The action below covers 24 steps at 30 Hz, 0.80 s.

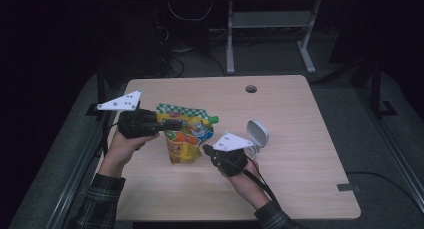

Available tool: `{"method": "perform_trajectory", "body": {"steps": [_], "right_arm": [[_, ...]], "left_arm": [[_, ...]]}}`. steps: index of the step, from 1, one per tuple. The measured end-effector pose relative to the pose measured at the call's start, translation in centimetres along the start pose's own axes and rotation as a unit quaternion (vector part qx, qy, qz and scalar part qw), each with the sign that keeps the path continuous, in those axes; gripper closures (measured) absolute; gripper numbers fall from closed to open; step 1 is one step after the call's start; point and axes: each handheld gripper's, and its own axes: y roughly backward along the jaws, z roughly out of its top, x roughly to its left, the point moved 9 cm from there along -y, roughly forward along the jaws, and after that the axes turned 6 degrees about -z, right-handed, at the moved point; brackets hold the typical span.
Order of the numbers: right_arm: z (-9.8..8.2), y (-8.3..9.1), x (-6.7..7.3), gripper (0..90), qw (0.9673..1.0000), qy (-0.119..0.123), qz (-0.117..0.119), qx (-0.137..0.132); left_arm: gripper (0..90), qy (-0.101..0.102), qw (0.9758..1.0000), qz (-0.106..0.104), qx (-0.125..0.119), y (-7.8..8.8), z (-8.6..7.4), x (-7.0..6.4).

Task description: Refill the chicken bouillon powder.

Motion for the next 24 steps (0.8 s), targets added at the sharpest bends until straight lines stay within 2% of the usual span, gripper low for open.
{"method": "perform_trajectory", "body": {"steps": [10, 16, 22, 24], "right_arm": [[-0.2, -0.8, 0.7, 88.9, 0.9999, 0.009, 0.005, 0.003], [-0.4, -0.3, 0.4, 73.6, 1.0000, 0.004, 0.006, 0.005], [-0.8, 0.1, 1.0, 54.2, 0.9993, 0.007, 0.037, 0.001], [-0.7, -0.2, 1.6, 49.0, 0.9989, 0.018, 0.042, 0.000]], "left_arm": [[90.0, 0.001, 1.0000, -0.002, -0.002, -0.2, 0.0, 0.0], [90.0, 0.003, 1.0000, 0.003, -0.003, 0.1, -0.1, 0.1], [90.0, 0.004, 0.9999, 0.009, -0.005, 0.4, 0.0, 0.2], [90.0, 0.004, 0.9999, 0.008, -0.008, 0.4, 0.0, 0.2]]}}
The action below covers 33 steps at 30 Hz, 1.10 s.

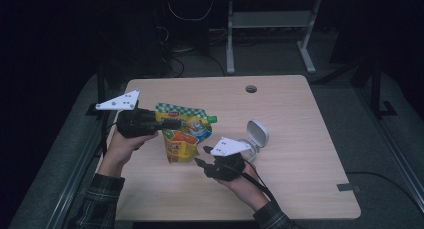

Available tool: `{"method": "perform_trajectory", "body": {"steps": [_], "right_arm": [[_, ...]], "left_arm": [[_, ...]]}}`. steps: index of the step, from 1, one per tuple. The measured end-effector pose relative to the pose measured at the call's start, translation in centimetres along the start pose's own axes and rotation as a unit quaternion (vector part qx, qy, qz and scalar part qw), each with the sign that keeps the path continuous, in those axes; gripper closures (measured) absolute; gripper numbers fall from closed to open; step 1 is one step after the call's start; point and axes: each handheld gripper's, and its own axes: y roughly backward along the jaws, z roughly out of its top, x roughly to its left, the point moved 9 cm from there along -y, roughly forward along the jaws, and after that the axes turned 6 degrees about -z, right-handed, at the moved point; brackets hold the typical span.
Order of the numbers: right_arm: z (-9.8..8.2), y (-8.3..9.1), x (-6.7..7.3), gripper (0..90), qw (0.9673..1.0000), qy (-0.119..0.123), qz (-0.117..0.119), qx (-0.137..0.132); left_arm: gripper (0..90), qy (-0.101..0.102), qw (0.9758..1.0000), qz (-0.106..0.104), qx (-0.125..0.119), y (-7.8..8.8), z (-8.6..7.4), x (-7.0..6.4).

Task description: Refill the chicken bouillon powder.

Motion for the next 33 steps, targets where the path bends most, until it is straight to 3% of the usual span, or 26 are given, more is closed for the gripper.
{"method": "perform_trajectory", "body": {"steps": [7, 11, 15, 26, 33], "right_arm": [[0.2, -1.1, 1.1, 39.7, 1.0000, 0.009, 0.003, -0.002], [0.6, -1.4, 1.6, 37.5, 0.9996, 0.017, 0.018, -0.011], [0.3, -2.2, 1.6, 34.2, 0.9998, 0.014, 0.012, -0.003], [0.9, -3.2, 1.2, 25.6, 0.9998, 0.013, -0.003, -0.018], [0.7, -3.6, 1.7, 23.1, 0.9997, 0.014, -0.003, -0.018]], "left_arm": [[90.0, 0.000, 1.0000, 0.001, 0.003, -0.3, 0.0, -0.1], [90.0, 0.002, 1.0000, 0.000, 0.006, -0.8, -0.2, 0.0], [90.0, 0.004, 0.9999, 0.005, 0.012, -1.2, -0.3, 0.2], [90.0, 0.009, 0.9995, 0.019, 0.024, -2.0, 0.0, 0.0], [90.0, 0.012, 0.9991, 0.024, 0.034, -2.5, 0.1, 0.0]]}}
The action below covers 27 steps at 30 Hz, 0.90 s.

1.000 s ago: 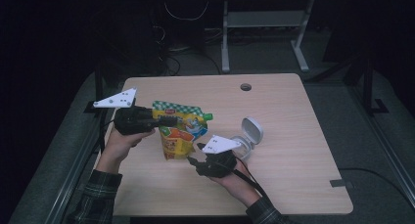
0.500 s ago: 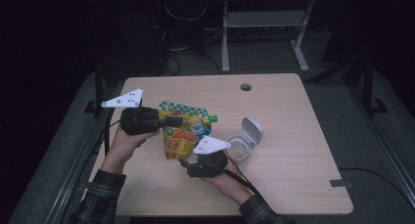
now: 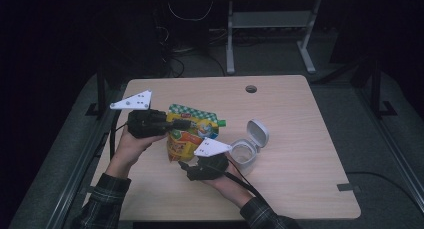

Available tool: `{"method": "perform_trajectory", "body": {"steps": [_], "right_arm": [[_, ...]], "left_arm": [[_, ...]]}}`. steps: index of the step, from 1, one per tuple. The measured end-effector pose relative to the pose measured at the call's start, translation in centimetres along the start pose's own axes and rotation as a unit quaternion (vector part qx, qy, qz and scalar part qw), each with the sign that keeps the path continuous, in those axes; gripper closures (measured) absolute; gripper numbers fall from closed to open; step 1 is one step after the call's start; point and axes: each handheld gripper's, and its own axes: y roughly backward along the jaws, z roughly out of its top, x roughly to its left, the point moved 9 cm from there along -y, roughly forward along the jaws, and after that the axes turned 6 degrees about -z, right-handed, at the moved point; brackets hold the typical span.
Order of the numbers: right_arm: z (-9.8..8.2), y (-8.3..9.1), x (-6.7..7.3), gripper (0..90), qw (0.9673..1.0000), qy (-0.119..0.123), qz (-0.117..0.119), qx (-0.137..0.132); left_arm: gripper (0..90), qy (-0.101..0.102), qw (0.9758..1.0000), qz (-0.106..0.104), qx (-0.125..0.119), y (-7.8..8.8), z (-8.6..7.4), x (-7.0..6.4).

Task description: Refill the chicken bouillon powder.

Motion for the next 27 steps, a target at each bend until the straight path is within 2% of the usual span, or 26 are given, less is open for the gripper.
{"method": "perform_trajectory", "body": {"steps": [4, 7, 13, 16, 24, 27], "right_arm": [[0.1, -0.3, 0.1, 20.7, 1.0000, -0.009, -0.003, -0.002], [0.2, -0.5, 0.2, 20.3, 1.0000, -0.006, 0.002, -0.006], [0.2, -0.5, 0.6, 20.5, 0.9996, -0.020, 0.018, -0.006], [0.2, -0.4, 0.4, 21.1, 0.9997, -0.018, 0.016, -0.010], [0.3, -0.1, 0.5, 21.8, 0.9984, -0.040, 0.030, -0.027], [0.3, 0.0, 0.6, 23.7, 0.9981, -0.042, 0.031, -0.035]], "left_arm": [[90.0, -0.003, 0.9999, 0.006, 0.008, -0.3, 0.3, -0.1], [90.0, 0.001, 0.9999, 0.008, 0.015, -0.5, 0.3, 0.0], [90.0, 0.002, 0.9997, 0.005, 0.025, -1.3, 0.6, 0.0], [90.0, 0.002, 0.9995, 0.006, 0.030, -1.7, 0.9, 0.1], [90.0, 0.015, 0.9988, 0.005, 0.046, -2.7, 1.3, 0.3], [90.0, 0.019, 0.9982, 0.004, 0.057, -3.0, 1.5, 0.3]]}}
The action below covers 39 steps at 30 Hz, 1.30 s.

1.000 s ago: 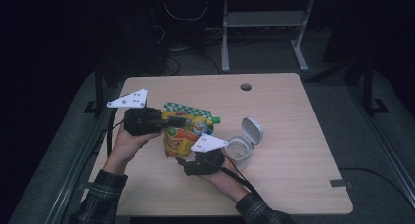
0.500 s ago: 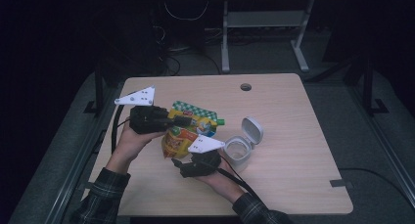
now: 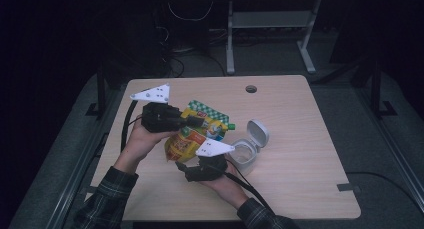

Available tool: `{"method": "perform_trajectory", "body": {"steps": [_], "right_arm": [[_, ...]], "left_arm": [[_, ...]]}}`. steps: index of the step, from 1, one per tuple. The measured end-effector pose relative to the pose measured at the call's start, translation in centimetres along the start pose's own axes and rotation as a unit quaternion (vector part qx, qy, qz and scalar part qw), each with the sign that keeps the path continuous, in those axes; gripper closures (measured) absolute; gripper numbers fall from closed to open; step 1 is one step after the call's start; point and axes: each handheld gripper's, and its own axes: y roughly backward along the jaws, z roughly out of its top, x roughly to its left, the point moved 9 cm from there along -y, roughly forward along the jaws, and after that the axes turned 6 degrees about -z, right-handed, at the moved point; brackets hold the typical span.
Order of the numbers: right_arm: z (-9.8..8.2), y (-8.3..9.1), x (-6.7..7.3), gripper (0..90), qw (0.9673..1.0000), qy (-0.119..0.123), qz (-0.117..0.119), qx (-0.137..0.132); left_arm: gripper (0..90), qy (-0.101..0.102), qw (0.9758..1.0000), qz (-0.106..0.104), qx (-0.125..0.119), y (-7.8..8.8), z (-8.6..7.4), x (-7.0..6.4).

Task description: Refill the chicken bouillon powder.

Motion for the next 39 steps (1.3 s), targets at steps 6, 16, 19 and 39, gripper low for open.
{"method": "perform_trajectory", "body": {"steps": [6, 16, 19, 39], "right_arm": [[-0.1, 0.1, -0.1, 26.3, 1.0000, -0.004, 0.002, 0.002], [0.1, 0.4, -0.1, 27.9, 0.9998, -0.014, 0.012, -0.008], [0.2, 0.5, -0.1, 28.4, 0.9996, -0.017, 0.017, -0.014], [0.1, 0.6, 0.2, 32.0, 0.9988, -0.029, 0.019, -0.034]], "left_arm": [[90.0, 0.003, 0.9998, -0.003, 0.019, -0.8, 0.2, -0.1], [90.0, -0.001, 0.9984, -0.002, 0.056, -1.8, 0.8, -0.1], [90.0, 0.004, 0.9977, -0.002, 0.067, -2.1, 0.9, -0.1], [90.0, -0.001, 0.9908, -0.031, 0.132, -4.0, 1.1, 0.6]]}}
